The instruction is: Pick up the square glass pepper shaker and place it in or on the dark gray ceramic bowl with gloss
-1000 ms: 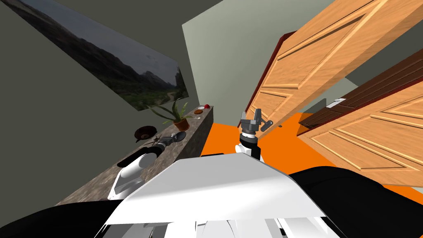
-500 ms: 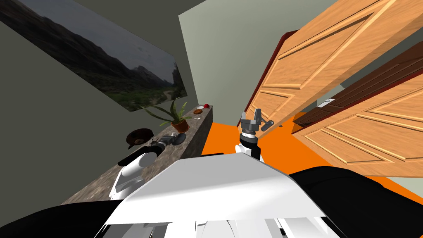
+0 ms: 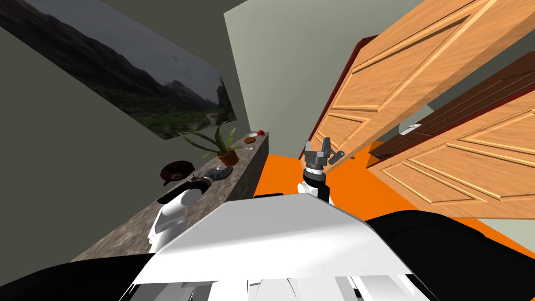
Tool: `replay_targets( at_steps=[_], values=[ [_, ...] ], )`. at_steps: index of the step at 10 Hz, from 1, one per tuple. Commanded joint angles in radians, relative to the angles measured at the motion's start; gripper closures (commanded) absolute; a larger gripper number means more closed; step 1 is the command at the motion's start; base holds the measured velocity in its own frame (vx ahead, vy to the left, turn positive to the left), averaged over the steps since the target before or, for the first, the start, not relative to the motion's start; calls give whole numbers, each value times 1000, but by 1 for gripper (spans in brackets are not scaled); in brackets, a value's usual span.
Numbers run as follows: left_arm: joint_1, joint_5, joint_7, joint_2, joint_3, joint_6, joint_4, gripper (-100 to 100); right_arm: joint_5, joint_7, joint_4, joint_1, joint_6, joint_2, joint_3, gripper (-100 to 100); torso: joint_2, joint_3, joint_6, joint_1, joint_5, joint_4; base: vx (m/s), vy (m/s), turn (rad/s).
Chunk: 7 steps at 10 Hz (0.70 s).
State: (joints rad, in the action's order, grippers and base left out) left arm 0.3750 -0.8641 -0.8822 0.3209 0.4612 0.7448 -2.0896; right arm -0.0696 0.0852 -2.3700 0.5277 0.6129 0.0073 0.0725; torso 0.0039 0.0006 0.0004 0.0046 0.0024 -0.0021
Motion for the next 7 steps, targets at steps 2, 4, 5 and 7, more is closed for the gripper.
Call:
replay_targets(
  at_steps=[2,4,5,7],
  values=[
    [-75,4,-3,7,-7,-3,84,-100,0,0,0,0,0,0,0,0,-2,-1,0,1,0,0,-56,-2,2],
    [-123,-4,0,49,-54,-34,140,-100,0,0,0,0,0,0,0,0,-9,-5,0,2,0,-2,-51,3,-9],
    [-146,-4,0,49,-54,-34,176,-100,0,0,0,0,0,0,0,0,-3,-2,0,2,0,-1,-137,-20,-17],
    [-196,-4,0,49,-54,-34,231,-100,0,0,0,0,0,0,0,0,-4,-2,0,0,0,-1,-35,-12,2]
  ],
)
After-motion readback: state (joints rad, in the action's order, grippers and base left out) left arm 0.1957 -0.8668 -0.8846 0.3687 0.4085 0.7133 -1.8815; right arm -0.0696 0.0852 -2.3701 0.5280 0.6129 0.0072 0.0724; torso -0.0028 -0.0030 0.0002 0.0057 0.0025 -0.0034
